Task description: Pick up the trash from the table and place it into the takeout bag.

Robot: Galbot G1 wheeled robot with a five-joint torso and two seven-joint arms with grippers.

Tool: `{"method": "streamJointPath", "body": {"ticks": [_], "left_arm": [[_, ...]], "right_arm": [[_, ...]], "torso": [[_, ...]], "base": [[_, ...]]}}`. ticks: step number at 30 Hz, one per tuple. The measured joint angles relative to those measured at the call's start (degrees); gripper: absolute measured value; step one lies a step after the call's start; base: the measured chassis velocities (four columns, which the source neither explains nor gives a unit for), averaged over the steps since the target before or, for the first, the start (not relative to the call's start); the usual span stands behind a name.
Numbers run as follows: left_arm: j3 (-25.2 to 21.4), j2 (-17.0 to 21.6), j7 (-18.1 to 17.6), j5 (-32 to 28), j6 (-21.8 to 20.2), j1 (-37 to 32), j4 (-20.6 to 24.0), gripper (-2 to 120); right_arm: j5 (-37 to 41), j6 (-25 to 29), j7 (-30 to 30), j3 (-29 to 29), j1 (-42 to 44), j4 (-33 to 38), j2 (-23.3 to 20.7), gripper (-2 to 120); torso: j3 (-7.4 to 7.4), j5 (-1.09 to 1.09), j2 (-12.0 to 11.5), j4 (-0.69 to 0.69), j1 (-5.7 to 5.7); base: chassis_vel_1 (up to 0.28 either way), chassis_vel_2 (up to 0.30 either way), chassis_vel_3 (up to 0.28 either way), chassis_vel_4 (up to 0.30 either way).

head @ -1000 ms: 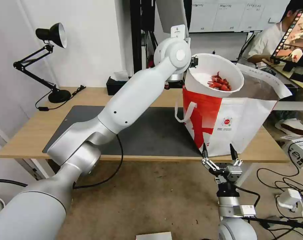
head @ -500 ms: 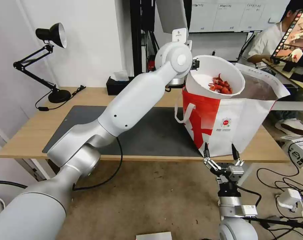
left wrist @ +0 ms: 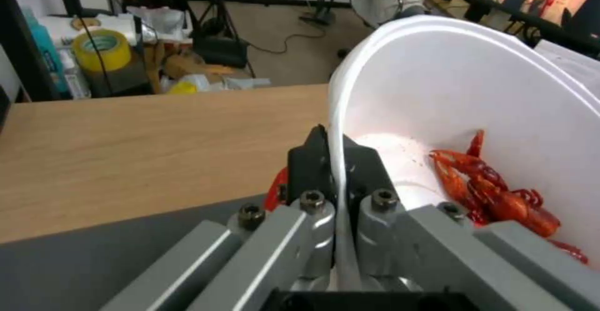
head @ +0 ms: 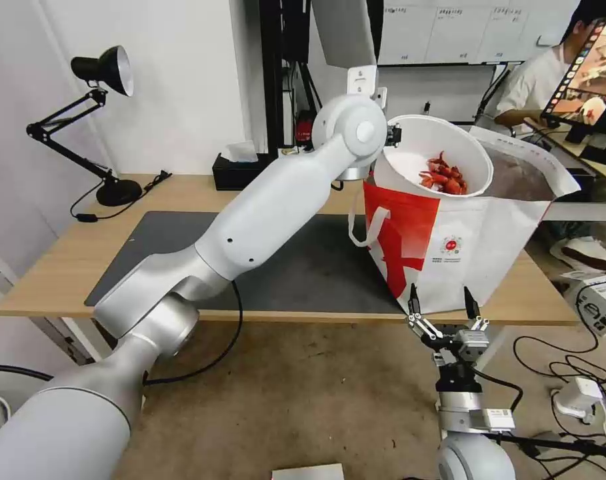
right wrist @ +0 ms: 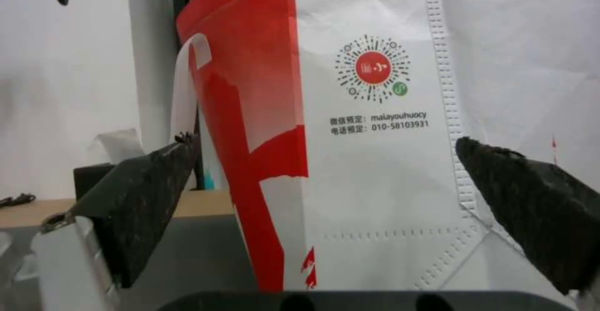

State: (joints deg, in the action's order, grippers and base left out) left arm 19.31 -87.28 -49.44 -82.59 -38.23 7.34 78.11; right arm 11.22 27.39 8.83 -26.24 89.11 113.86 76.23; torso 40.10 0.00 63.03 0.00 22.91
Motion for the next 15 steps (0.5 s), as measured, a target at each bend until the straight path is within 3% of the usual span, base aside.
{"method": "streamJointPath", "body": {"ticks": [15], "left_arm": [[-0.17, -0.1, 0.91, 0.66, 0.11, 1.42, -1.75, 0]], "right_arm": [[0.0, 0.0, 0.0, 0.25, -0.43, -0.37, 0.09, 100]], "torso": [[0.0, 0.0, -0.02, 0.0, 0.0]], "base": [[0.0, 0.0, 0.0, 0.0]]}}
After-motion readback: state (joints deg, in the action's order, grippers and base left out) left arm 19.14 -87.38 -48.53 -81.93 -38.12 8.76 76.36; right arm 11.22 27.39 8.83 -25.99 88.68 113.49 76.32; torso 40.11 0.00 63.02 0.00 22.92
